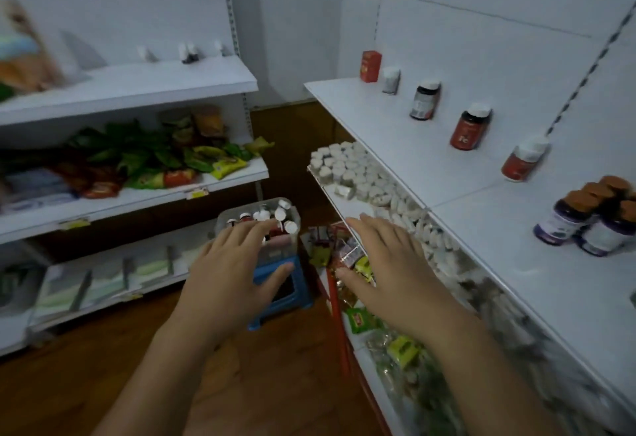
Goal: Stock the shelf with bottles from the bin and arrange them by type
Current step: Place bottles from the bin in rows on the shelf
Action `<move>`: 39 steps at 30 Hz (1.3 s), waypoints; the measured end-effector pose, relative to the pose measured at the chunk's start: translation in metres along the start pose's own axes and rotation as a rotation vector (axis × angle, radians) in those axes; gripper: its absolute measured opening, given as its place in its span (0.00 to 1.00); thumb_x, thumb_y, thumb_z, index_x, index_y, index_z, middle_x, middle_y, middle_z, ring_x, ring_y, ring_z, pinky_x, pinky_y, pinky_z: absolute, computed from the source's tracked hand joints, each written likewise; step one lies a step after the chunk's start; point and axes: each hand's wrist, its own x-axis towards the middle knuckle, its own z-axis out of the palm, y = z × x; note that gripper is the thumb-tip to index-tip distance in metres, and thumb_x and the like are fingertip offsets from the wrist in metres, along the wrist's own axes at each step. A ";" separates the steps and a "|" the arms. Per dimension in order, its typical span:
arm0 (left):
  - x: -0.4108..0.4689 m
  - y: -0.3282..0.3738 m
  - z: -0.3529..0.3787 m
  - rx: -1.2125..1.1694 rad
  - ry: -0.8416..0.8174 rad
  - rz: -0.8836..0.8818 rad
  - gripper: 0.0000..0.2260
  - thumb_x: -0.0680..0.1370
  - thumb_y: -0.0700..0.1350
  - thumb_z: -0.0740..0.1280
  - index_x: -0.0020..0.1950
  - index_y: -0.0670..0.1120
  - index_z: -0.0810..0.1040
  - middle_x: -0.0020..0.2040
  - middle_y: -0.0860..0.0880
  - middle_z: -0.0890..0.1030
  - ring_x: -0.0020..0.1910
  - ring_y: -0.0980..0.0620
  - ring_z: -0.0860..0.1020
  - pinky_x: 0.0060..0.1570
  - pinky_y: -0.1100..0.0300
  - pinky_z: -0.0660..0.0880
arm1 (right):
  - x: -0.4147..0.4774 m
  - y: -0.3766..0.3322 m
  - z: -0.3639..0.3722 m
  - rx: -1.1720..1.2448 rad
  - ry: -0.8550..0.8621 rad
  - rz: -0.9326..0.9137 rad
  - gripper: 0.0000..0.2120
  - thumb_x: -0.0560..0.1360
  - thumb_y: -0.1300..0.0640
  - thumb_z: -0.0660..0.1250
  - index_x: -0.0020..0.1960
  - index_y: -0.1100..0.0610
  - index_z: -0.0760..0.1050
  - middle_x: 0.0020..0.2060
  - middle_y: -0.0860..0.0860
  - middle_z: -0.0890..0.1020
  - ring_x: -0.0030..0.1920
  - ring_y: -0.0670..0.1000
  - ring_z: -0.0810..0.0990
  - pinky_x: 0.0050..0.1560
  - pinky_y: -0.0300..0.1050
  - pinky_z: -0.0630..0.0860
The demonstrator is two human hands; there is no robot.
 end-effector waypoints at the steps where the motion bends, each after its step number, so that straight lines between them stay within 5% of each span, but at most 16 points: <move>1: 0.005 -0.022 -0.001 0.003 0.001 -0.011 0.34 0.79 0.72 0.58 0.83 0.61 0.57 0.80 0.57 0.66 0.79 0.51 0.64 0.76 0.46 0.66 | 0.018 -0.012 0.009 -0.001 -0.009 -0.008 0.34 0.82 0.35 0.58 0.83 0.41 0.48 0.82 0.43 0.54 0.81 0.48 0.49 0.82 0.56 0.51; 9: 0.051 -0.153 0.000 0.044 -0.016 -0.107 0.35 0.79 0.73 0.57 0.83 0.60 0.57 0.79 0.57 0.68 0.78 0.52 0.66 0.76 0.48 0.66 | 0.136 -0.070 0.075 0.016 -0.087 -0.048 0.34 0.82 0.36 0.60 0.82 0.41 0.50 0.80 0.43 0.57 0.80 0.48 0.54 0.82 0.54 0.54; 18: 0.126 -0.222 0.044 0.010 -0.070 -0.201 0.35 0.79 0.74 0.57 0.81 0.59 0.60 0.76 0.56 0.71 0.74 0.51 0.70 0.71 0.47 0.70 | 0.258 -0.056 0.138 0.104 -0.199 -0.029 0.33 0.80 0.38 0.65 0.81 0.42 0.55 0.78 0.43 0.63 0.78 0.50 0.61 0.77 0.60 0.63; 24: 0.204 -0.253 0.111 -0.062 -0.214 -0.300 0.33 0.79 0.68 0.64 0.81 0.58 0.62 0.75 0.53 0.73 0.72 0.50 0.73 0.69 0.46 0.74 | 0.369 -0.012 0.203 0.253 -0.302 0.010 0.31 0.80 0.46 0.69 0.80 0.45 0.61 0.75 0.47 0.69 0.69 0.49 0.72 0.68 0.49 0.71; 30: 0.288 -0.288 0.202 -0.156 -0.351 -0.421 0.26 0.80 0.61 0.69 0.76 0.57 0.69 0.71 0.51 0.77 0.64 0.48 0.78 0.59 0.51 0.79 | 0.459 0.037 0.279 0.271 -0.432 0.071 0.28 0.78 0.50 0.72 0.76 0.47 0.67 0.70 0.49 0.76 0.65 0.54 0.78 0.62 0.54 0.78; 39: 0.385 -0.369 0.360 -0.174 -0.621 -0.351 0.29 0.78 0.50 0.74 0.77 0.45 0.71 0.71 0.42 0.77 0.67 0.42 0.77 0.65 0.49 0.76 | 0.536 0.068 0.425 -0.079 -0.615 0.019 0.28 0.76 0.53 0.71 0.74 0.51 0.68 0.66 0.53 0.77 0.66 0.60 0.75 0.63 0.55 0.74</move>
